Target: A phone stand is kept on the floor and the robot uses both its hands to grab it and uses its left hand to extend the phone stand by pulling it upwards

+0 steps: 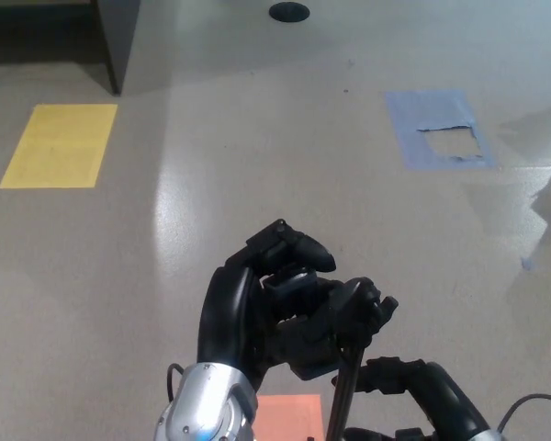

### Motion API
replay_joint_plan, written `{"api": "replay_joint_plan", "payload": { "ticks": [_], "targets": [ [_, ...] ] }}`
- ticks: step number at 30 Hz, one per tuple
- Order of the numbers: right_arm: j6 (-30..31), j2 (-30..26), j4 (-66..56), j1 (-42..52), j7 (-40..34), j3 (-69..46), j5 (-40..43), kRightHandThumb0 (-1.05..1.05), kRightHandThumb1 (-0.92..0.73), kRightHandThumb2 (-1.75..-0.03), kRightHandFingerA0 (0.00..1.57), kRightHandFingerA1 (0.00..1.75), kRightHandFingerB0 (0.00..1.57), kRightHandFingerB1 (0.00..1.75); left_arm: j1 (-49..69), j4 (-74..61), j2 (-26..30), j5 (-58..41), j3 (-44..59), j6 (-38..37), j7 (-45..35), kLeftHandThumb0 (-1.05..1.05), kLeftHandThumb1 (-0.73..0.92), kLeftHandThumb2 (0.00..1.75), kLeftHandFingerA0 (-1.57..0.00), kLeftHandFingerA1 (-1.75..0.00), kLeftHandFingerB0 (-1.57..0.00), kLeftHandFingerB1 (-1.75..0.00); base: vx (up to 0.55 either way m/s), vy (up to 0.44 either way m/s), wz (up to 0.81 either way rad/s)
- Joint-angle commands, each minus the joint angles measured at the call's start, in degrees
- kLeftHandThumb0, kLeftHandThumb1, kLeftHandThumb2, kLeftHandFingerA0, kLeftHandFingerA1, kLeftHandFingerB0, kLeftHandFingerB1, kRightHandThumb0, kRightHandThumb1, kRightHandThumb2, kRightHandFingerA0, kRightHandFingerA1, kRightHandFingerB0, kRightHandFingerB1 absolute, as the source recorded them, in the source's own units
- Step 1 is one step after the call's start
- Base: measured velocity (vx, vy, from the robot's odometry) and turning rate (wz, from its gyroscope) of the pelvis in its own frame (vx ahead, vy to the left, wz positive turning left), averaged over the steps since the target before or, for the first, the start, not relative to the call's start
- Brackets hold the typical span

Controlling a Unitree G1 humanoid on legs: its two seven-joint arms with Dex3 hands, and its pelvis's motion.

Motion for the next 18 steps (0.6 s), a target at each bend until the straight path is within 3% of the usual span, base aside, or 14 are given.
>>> {"api": "replay_joint_plan", "payload": {
  "ticks": [1,2,3,4,5,8,9,10,13,14,15,16,17,18],
  "targets": [
    [0.57,-0.17,0.25,-1.33,0.07,2.53,-2.92,-1.04,-0.54,-0.57,0.0,0.55,0.0,0.62,0.7,1.92,-4.91,0.03,-0.42,4.2,2.09,-0.26,0.47,0.78,-0.97,-1.75,-0.68,-1.75,0.0,0.0,0.0],
    [0.64,-0.71,0.0,-1.69,-1.32,3.89,-5.18,-0.93,-0.46,-0.89,0.0,0.64,0.0,0.65,0.8,2.04,-5.03,-0.31,-0.34,4.08,2.01,-0.25,0.47,0.77,-0.96,-1.75,-0.67,-1.75,0.0,0.0,0.0],
    [0.64,-1.32,-0.28,-2.09,-2.94,5.41,-7.66,-0.93,-0.46,-0.89,0.0,0.64,0.0,0.65,0.89,2.18,-5.16,-0.62,-0.26,3.94,1.95,-0.25,0.47,0.77,-0.96,-1.75,-0.67,-1.75,0.0,0.0,0.0],
    [1.02,-1.7,-0.55,-2.45,-3.99,6.74,-9.2,-1.0,-0.6,-0.6,0.0,0.53,0.0,0.71,1.03,2.09,-5.44,-1.18,-0.11,4.29,2.11,-0.24,0.47,0.78,-0.96,-1.75,-0.67,-1.75,0.0,0.0,0.0],
    [0.48,-2.34,-0.37,-2.97,-5.21,8.0,-10.8,-1.02,-0.55,-0.72,0.0,0.53,0.06,0.7,1.02,2.13,-5.44,-1.27,-0.1,4.23,2.08,-0.23,0.47,0.78,-0.96,-1.75,-0.67,-1.75,0.0,0.0,0.0],
    [-0.73,-3.29,-0.03,-3.74,-7.68,10.09,-12.82,-0.98,-0.67,-0.62,0.0,0.49,0.0,0.82,0.95,2.36,-5.46,-1.8,0.07,3.98,1.74,-0.22,0.47,0.78,-0.96,-1.75,-0.67,-1.75,0.0,0.0,0.0],
    [-0.99,-4.19,0.22,-4.56,-9.3,11.91,-15.32,-0.96,-0.73,-0.62,0.0,0.53,0.12,0.78,1.04,2.29,-5.63,-2.08,0.19,4.24,1.95,-0.23,0.46,0.78,-0.95,-1.75,-0.67,-1.75,0.0,0.0,0.0],
    [-1.96,-3.63,0.85,-4.74,-11.0,11.84,-14.99,-0.64,-0.34,-0.99,0.0,0.65,0.04,0.6,1.0,2.55,-5.54,-1.96,0.14,3.78,1.8,-0.23,0.46,0.78,-0.95,-1.75,-0.68,-1.75,0.0,0.0,0.0],
    [-4.16,-1.14,2.06,-3.38,-17.26,9.81,-12.66,-0.63,-0.34,-1.0,0.01,0.64,0.0,0.61,1.1,2.79,-5.99,-2.63,0.26,3.63,1.85,-0.21,0.47,0.77,-0.93,-1.75,-0.67,-1.75,0.0,0.0,0.0],
    [-10.25,1.0,4.74,-2.82,-20.35,7.19,-9.15,-0.89,-0.69,-0.6,0.34,0.93,0.35,0.84,1.24,3.02,-6.14,-3.13,0.29,3.06,1.33,-0.2,0.47,0.78,-0.93,-1.75,-0.66,-1.75,0.0,0.0,0.0],
    [-11.24,2.99,5.69,-2.34,-18.65,4.74,-4.99,-0.87,-0.42,-0.91,0.71,0.93,0.47,0.8,1.22,3.1,-6.28,-3.44,0.44,3.0,1.24,-0.2,0.45,0.79,-0.93,-1.75,-0.67,-1.75,0.0,0.0,0.0],
    [-11.71,5.21,6.59,-1.86,-16.09,2.0,-0.3,-0.87,-0.42,-0.91,0.71,0.93,0.47,0.8,1.17,3.18,-6.43,-3.77,0.63,3.01,1.2,-0.2,0.45,0.79,-0.93,-1.75,-0.67,-1.75,0.0,0.0,0.0],
    [-12.56,6.24,7.47,-1.94,-17.83,1.02,-0.31,-0.88,-0.61,-0.59,0.7,0.97,0.39,0.85,0.93,3.28,-6.33,-3.68,0.66,2.98,1.15,-0.22,0.44,0.79,-0.93,-1.75,-0.67,-1.75,0.0,0.0,0.0],
    [-12.04,7.62,7.61,-1.73,-18.87,-0.62,0.78,-0.85,-0.56,-0.58,1.14,1.07,0.7,0.9,0.81,3.31,-6.1,-3.2,0.47,2.86,1.24,-0.22,0.45,0.79,-0.93,-1.75,-0.68,-1.75,0.0,0.0,0.0]
  ]
}}
